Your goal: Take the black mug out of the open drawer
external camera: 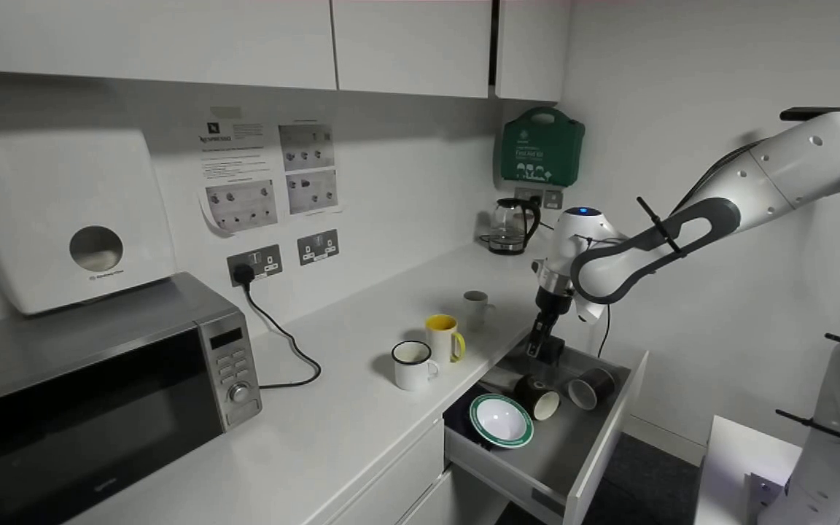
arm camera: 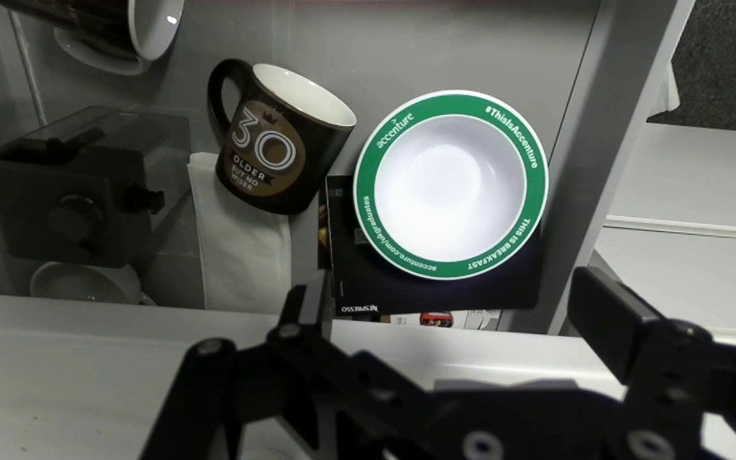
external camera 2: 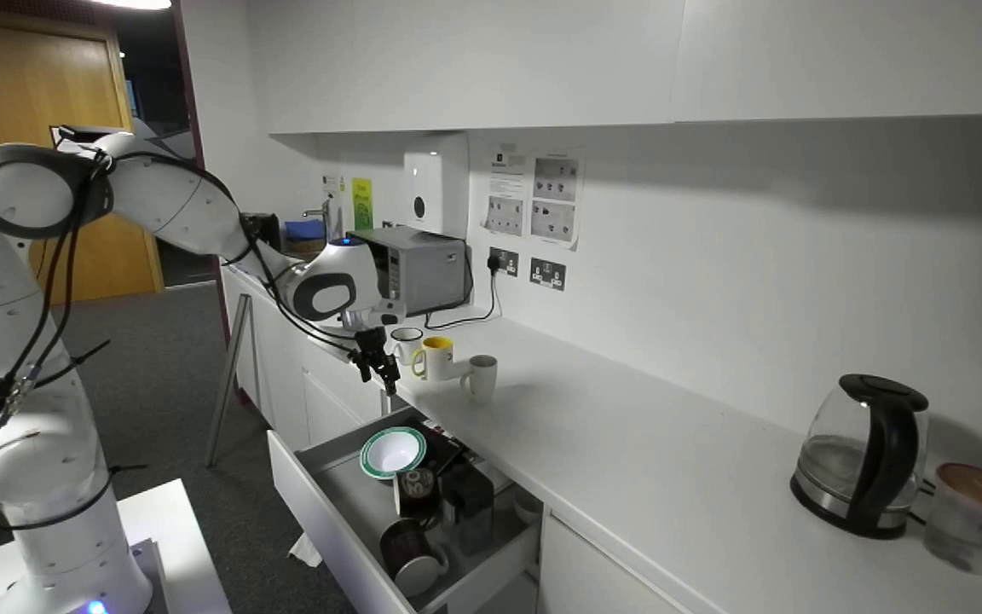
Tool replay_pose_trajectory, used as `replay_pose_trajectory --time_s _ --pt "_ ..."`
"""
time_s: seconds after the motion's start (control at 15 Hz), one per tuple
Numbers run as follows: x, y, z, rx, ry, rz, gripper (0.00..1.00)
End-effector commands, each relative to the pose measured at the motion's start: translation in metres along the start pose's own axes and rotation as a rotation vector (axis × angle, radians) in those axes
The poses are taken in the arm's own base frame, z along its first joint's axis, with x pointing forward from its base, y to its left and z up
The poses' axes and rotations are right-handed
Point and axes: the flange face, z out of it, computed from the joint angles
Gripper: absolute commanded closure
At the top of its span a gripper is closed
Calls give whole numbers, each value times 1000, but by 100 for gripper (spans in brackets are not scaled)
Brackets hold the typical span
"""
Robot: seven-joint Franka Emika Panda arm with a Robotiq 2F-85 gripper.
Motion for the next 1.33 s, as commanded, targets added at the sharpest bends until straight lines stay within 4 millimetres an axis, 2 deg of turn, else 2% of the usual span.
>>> replay_pose_trajectory --time_s 0.0,0.27,0.47,0.6,0.93,1.27 --pt "11 -37 -3 5 31 -42 0" --pt "18 -83 -8 -30 66 -151 0" --pt "21 -93 -3 -111 104 -283 0" --pt "22 -91 4 -164 131 -383 0" --pt "23 -66 29 -230 147 -516 0" --pt "5 -31 59 -257 106 -597 0"
